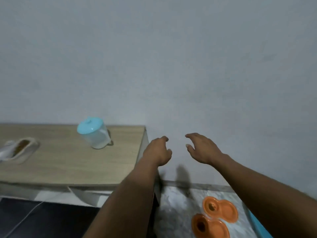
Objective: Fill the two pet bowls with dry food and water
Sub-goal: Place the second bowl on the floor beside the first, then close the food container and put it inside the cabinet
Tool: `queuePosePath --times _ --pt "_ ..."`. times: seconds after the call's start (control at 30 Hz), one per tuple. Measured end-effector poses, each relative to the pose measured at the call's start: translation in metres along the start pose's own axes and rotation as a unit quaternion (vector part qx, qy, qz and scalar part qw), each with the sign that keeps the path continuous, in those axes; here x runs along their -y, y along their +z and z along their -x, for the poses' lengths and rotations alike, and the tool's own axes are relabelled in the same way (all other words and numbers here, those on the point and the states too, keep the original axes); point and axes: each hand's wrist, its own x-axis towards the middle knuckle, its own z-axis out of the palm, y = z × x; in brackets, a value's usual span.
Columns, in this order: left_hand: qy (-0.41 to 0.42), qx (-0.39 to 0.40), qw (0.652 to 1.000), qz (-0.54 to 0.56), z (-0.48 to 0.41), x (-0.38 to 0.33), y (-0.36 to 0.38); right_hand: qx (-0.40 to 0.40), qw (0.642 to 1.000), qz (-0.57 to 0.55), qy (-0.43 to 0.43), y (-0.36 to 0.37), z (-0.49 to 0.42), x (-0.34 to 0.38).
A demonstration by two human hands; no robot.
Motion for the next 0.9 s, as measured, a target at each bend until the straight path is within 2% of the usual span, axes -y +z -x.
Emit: queuePosePath --times 0.13,0.33,0.5,0.7,0.9 --pt "-0.018 -0.035 0.999 -0.008 0.067 0.064 -0.061 -0.027 0.999 -0.016 -0.03 -0.001 0.015 0.09" --pt "-0.077 -0.071 0.994 -0.026 0.18 0.182 -0.132 -0.015 0.995 -0.044 -0.093 0.032 0.052 0.243" --pt "-0.132 -0.096 0.986 -0.027 0.238 0.262 -0.184 0.002 0.988 -0.052 -0.147 0.059 0.063 0.35" --pt "-0.18 -0.109 0.978 -0.014 0.248 0.347 -0.222 0.02 0.979 -0.066 -0.19 0.091 0.029 0.439" --pt "-0.218 -0.099 0.971 -0.011 0.211 0.432 -0.246 0.036 0.977 -0.074 -0.195 0.139 -0.051 0.494"
